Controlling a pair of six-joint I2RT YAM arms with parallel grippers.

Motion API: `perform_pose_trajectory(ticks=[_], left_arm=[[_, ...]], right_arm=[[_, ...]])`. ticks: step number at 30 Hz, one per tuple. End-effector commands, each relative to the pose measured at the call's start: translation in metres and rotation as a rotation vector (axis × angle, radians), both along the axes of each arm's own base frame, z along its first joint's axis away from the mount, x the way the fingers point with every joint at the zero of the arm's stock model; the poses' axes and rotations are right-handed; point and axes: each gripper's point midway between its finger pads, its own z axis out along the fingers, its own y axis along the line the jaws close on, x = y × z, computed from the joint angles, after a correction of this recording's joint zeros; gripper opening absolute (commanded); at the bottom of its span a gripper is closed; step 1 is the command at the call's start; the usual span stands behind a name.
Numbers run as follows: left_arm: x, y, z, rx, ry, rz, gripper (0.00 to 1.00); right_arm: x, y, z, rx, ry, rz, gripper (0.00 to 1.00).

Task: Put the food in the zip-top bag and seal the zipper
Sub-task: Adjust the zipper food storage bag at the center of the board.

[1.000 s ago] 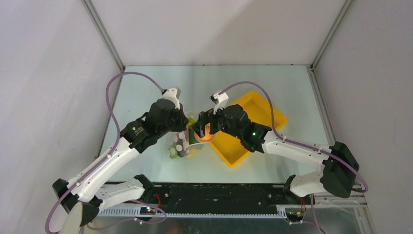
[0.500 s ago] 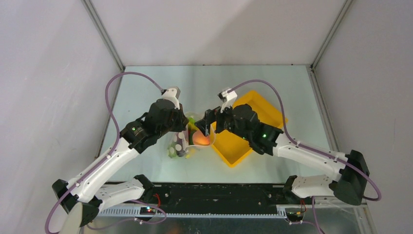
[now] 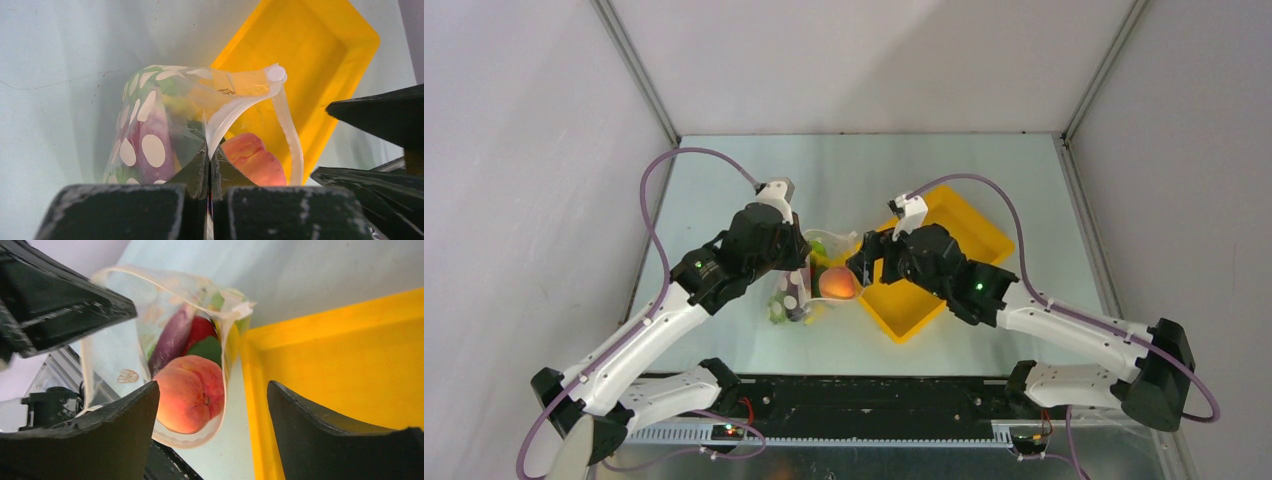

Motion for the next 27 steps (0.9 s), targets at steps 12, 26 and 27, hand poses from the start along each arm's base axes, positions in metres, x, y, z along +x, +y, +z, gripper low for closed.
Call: perform_pose_trajectory(ticks=[12, 26, 27], left_arm=[[0.003, 0.002, 0.019, -0.043, -0.067, 0.014, 0.0], [0.0, 0.009, 0.022, -0.042, -0.077, 0.032, 0.0], [-0.001, 0.009, 0.022, -0.044, -0.075, 0.032, 0.0]], right_arm=[[0.011, 0.011, -0.049, -0.032, 0.134, -0.113, 0.33], [0.011, 0.031, -0.041, -0.032, 0.111, -0.032, 0.02], [0.013, 0.032, -0.032, -0.033, 0.089, -0.025, 0.0]])
